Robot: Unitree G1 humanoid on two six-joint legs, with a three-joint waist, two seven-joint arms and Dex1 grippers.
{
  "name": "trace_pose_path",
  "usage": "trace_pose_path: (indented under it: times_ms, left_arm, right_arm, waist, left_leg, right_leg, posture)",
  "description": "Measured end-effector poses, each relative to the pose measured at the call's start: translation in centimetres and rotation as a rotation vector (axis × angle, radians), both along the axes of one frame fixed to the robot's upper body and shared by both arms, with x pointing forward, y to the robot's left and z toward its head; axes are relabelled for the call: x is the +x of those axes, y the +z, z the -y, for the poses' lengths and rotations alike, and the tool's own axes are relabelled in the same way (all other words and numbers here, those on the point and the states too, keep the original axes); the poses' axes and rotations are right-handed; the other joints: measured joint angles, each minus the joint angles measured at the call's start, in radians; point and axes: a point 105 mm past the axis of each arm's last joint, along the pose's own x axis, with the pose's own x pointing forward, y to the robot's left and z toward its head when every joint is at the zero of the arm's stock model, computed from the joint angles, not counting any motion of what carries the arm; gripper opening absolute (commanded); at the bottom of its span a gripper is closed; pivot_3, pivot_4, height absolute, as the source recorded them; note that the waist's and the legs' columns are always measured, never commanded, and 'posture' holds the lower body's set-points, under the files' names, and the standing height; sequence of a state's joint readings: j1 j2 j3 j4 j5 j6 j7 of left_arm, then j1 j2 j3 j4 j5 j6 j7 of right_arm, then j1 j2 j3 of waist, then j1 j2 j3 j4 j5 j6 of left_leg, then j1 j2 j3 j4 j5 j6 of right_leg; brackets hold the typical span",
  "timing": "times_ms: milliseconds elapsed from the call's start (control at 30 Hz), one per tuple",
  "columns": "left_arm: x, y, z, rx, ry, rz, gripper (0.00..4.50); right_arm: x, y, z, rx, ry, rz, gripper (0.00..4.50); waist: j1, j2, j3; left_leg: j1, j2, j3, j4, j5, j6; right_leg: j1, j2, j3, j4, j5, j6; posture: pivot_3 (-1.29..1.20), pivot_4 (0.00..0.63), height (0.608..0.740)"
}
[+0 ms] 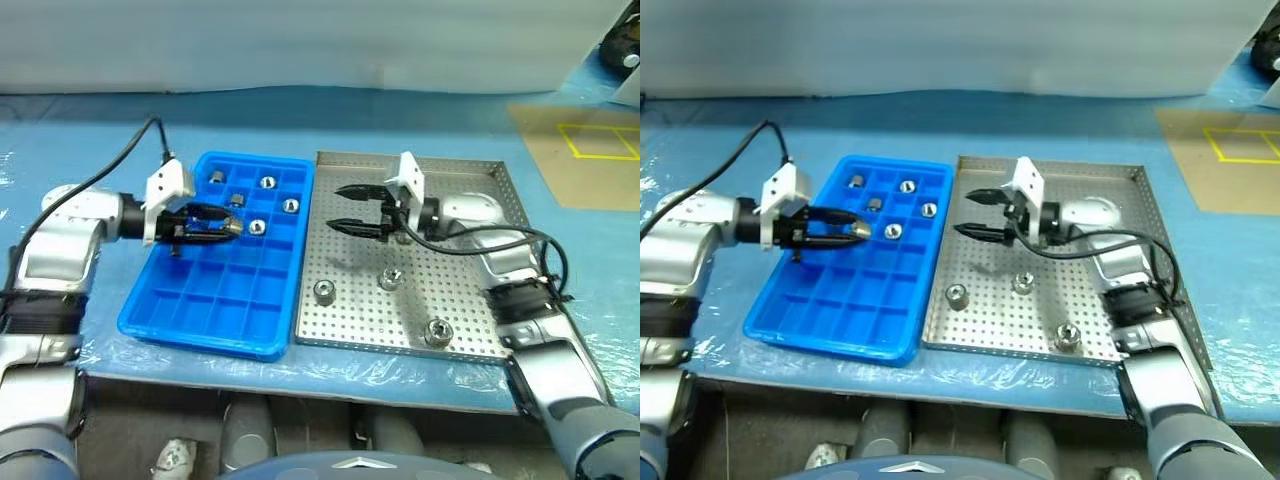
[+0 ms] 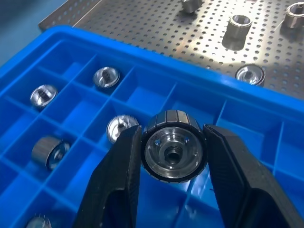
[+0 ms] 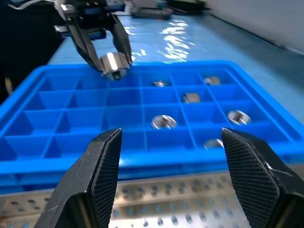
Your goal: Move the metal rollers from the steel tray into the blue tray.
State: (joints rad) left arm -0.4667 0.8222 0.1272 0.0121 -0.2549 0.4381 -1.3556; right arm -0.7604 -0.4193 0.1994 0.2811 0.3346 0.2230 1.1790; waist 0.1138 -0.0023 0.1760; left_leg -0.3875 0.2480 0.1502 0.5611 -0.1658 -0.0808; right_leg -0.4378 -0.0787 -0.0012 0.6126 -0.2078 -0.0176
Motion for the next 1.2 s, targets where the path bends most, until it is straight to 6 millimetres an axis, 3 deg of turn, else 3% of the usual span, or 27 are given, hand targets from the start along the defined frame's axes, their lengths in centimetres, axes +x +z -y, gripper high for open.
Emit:
trace_pose_path:
  times_ms: [200, 400, 833, 1067, 1200]
  left_arm:
    - [-1.0, -1.2, -3.1, -0.015, 0.187, -0.004, 1.69]
    - [-1.6, -3.2, -5.3, 0.0, 0.313, -0.009, 1.69]
    - [-0.9, -5.3, -5.2, -0.002, 0.315, -0.015, 1.69]
    - [0.1, -5.5, -5.2, 0.011, 0.298, 0.015, 3.93]
    - [0.3, -5.1, -5.3, 0.005, 0.297, -0.004, 3.93]
  right_arm:
    - [0.4, -0.2, -2.0, -0.001, 0.091, -0.005, 3.38]
    - [0.4, -0.6, -2.2, -0.017, 0.115, -0.009, 3.38]
    - [0.2, -1.2, -1.3, -0.028, 0.093, -0.02, 3.38]
    - [-0.1, -1.5, -0.8, -0.036, 0.069, -0.016, 3.38]
    - [-0.1, -1.5, -0.5, -0.041, 0.054, -0.015, 3.38]
  waist:
    - [0.04, 0.0, 0.0]
    - [0.068, 0.0, 0.0]
    - [0.066, 0.0, 0.0]
    - [0.063, 0.0, -0.001]
    - [0.061, 0.0, -0.001]
  left_leg:
    - [-0.001, 0.001, -0.001, 0.001, 0.0, 0.001]
    - [-0.001, 0.002, -0.001, 0.002, 0.0, 0.0]
    - [0.003, 0.006, -0.001, 0.002, 0.003, -0.005]
    - [0.004, 0.006, -0.001, 0.002, 0.003, -0.006]
    - [0.004, 0.006, -0.001, 0.002, 0.004, -0.007]
  right_leg:
    - [-0.001, 0.0, -0.001, 0.002, 0.0, -0.001]
    - [-0.001, 0.0, -0.001, 0.004, 0.0, -0.001]
    - [-0.002, 0.004, 0.001, 0.011, -0.001, -0.002]
    - [-0.001, 0.005, 0.001, 0.011, -0.001, -0.002]
    - [-0.002, 0.005, 0.001, 0.012, -0.001, -0.002]
  posture:
    - [0.38, 0.15, 0.74]
    - [0.37, 0.15, 0.74]
    - [0.3, 0.15, 0.74]
    - [0.27, 0.15, 0.74]
    - [0.25, 0.15, 0.74]
